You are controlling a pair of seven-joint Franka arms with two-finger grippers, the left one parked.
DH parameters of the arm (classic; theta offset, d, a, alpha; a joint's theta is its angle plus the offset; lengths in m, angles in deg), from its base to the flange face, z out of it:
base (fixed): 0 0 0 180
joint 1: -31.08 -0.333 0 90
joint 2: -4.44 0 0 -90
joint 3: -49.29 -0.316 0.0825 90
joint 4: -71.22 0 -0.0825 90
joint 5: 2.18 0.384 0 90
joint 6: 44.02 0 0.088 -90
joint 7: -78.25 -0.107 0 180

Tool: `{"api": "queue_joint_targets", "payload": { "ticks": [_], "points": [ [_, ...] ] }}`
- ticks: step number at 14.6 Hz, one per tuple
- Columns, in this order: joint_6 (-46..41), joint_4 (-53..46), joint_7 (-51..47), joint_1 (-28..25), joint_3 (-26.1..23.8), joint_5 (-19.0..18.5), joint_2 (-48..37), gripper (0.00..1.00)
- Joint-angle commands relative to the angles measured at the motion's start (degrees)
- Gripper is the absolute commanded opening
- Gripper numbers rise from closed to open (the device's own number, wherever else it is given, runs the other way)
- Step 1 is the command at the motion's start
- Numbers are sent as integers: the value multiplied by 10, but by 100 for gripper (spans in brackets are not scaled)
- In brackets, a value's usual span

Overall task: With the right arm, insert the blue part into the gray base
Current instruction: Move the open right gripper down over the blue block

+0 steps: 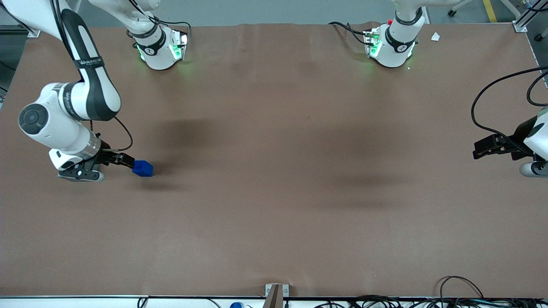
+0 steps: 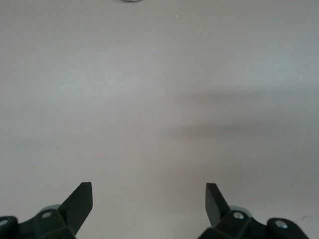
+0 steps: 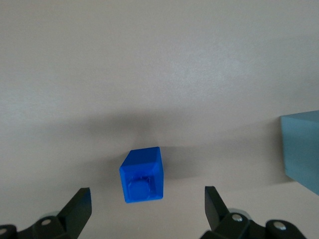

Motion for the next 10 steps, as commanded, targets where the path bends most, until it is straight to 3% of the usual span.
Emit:
{"api": "queue_joint_targets", "payload": {
  "ticks": [1,10],
  "points": [
    [31,15,1,1,-3,5,19,100],
    [53,20,-10,-18,-3,7,53,100]
  ]
}}
